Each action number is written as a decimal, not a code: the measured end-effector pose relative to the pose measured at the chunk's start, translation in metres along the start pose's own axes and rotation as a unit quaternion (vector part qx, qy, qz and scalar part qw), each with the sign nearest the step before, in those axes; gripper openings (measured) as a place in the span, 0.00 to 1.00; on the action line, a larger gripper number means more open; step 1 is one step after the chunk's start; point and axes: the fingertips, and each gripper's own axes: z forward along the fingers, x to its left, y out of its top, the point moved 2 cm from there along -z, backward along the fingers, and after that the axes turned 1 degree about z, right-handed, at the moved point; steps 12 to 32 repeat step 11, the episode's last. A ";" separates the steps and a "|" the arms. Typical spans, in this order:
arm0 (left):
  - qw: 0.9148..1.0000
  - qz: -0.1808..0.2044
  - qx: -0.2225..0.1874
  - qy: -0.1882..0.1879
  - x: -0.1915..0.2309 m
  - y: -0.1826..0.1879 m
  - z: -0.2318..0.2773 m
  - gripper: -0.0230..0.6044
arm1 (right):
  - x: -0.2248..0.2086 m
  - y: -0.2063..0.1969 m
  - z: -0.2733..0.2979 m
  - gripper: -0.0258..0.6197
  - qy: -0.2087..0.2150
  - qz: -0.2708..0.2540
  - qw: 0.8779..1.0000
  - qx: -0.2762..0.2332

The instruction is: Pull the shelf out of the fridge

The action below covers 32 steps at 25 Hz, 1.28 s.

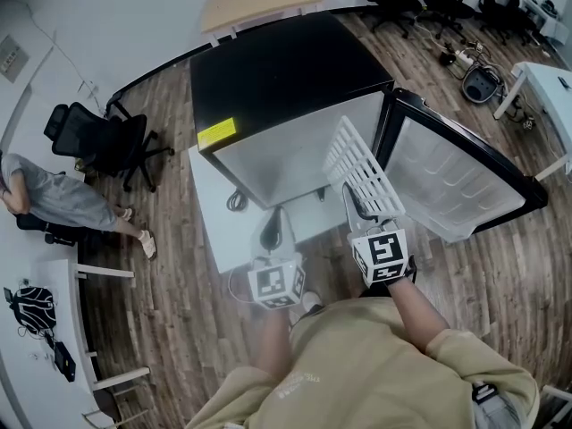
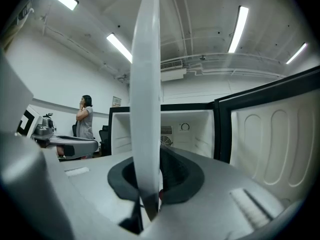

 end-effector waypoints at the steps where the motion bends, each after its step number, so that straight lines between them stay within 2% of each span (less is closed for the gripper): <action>1: 1.000 -0.001 0.001 0.001 0.000 -0.001 0.001 0.04 | 0.000 -0.001 0.000 0.09 0.002 0.001 1.000 0.001; 32: 1.000 -0.011 0.002 -0.007 -0.009 -0.006 0.010 0.04 | -0.007 -0.003 0.003 0.09 0.001 0.003 1.000 0.001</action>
